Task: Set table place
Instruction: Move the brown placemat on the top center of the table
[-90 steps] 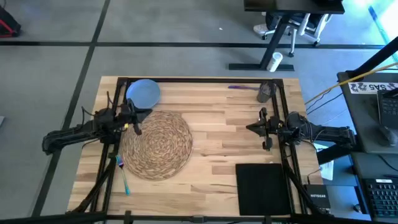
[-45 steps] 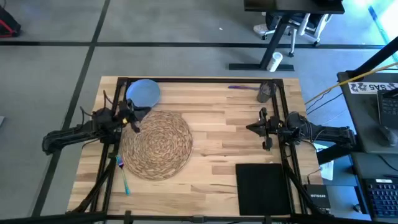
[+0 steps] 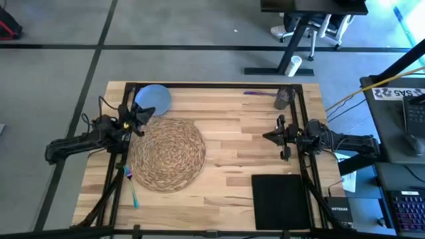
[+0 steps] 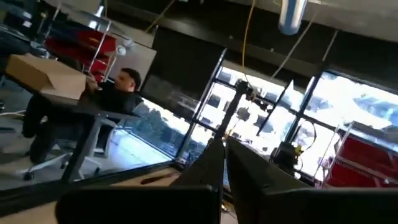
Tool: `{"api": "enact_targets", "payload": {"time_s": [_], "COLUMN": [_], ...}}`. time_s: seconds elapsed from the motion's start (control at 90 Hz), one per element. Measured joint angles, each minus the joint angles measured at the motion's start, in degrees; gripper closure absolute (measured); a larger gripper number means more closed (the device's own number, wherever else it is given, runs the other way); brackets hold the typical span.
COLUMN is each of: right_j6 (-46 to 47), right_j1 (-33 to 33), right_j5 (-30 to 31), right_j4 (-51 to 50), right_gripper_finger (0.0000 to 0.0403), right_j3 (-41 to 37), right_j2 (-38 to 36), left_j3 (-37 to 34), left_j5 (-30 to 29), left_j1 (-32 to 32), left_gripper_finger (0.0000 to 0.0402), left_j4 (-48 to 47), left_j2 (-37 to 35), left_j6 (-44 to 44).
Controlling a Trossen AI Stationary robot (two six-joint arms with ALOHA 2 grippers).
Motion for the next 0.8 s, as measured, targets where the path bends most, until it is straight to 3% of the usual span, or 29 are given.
{"api": "enact_targets", "payload": {"time_s": [0.122,0.289,0.611,0.8], "right_j6": [0.0,0.0,0.0,0.0], "right_j1": [0.0,0.0,0.0,0.0], "right_j5": [0.0,0.0,0.0,0.0], "right_j4": [0.0,0.0,0.0,0.0], "right_gripper_finger": [0.0403,0.0403,0.0403,0.0403], "right_j3": [0.0,0.0,0.0,0.0], "right_j2": [0.0,0.0,0.0,0.0], "left_j3": [0.3,7.2,28.4,34.6], "left_j5": [6.4,9.7,12.6,17.3], "left_j1": [0.0,0.0,-0.1,-1.2], "left_gripper_finger": [0.0400,0.0400,0.0400,0.0400], "left_j4": [6.9,4.5,-24.4,-35.0], "left_j2": [0.7,6.1,32.5,47.6], "left_j6": [1.7,3.6,12.3,14.0]}}
